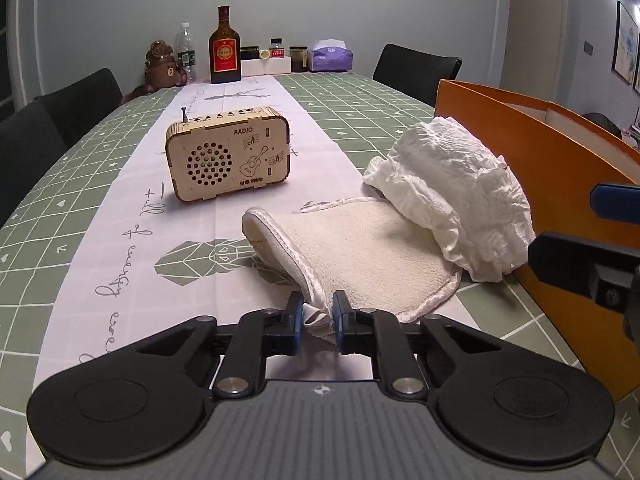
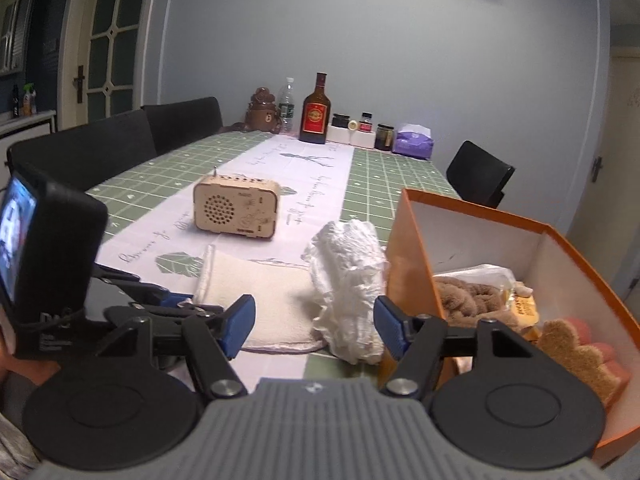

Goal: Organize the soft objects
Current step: 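Grasp the crumpled white plastic bag with the right tool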

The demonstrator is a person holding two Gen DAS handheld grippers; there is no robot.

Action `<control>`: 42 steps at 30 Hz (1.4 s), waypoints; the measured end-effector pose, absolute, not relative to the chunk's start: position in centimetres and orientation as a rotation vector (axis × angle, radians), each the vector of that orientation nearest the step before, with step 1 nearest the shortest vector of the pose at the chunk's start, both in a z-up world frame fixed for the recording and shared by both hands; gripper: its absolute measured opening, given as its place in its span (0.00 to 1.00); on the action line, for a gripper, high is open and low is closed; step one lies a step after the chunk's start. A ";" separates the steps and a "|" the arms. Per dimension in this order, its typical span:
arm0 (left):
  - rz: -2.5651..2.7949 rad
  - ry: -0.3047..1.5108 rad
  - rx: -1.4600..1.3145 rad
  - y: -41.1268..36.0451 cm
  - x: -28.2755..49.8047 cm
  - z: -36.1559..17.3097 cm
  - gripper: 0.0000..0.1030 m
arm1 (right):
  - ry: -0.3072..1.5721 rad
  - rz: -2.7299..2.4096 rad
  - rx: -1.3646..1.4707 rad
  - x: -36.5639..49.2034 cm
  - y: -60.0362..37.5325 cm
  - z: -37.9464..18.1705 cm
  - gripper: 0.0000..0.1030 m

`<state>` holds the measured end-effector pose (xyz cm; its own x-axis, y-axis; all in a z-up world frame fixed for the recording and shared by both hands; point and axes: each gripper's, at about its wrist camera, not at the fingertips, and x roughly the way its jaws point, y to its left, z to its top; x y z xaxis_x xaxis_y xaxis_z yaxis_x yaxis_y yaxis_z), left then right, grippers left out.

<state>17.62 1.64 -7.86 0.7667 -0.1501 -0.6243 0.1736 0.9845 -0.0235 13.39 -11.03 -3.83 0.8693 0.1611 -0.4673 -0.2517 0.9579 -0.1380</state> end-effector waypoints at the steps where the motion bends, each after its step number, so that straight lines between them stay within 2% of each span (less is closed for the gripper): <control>1: -0.169 0.677 0.033 1.7 17.5 -7.8 0.14 | 0.471 0.216 -0.194 13.4 -11.2 -3.8 0.63; 13: -0.015 0.695 0.029 6.4 12.6 -7.2 0.12 | 0.487 0.235 -0.175 13.4 -11.2 -4.1 0.63; 17: 0.020 0.707 0.009 8.2 11.5 -7.0 0.14 | 0.476 0.220 -0.214 13.5 -10.3 -4.6 0.66; 18: 0.024 0.705 0.010 8.5 11.3 -7.0 0.19 | 0.473 0.215 -0.226 13.5 -10.1 -4.7 0.66; 20: 0.030 0.688 0.048 8.5 11.0 -7.1 0.38 | 0.471 0.217 -0.239 13.5 -9.8 -4.7 0.66; 22: 0.026 0.670 0.097 8.3 11.0 -7.3 0.77 | 0.475 0.224 -0.244 13.6 -9.5 -4.8 0.66; 29: -0.048 0.652 0.133 6.8 12.1 -8.1 0.85 | 0.429 0.195 -0.349 15.0 -7.3 -4.1 0.68; 35: -0.049 0.601 0.189 5.9 12.1 -8.7 0.88 | 0.581 0.135 -0.473 20.4 -5.2 -5.7 0.74; 42: -0.077 0.626 0.101 7.4 12.4 -8.7 0.88 | 0.722 0.005 -0.381 25.5 -4.4 -9.4 0.74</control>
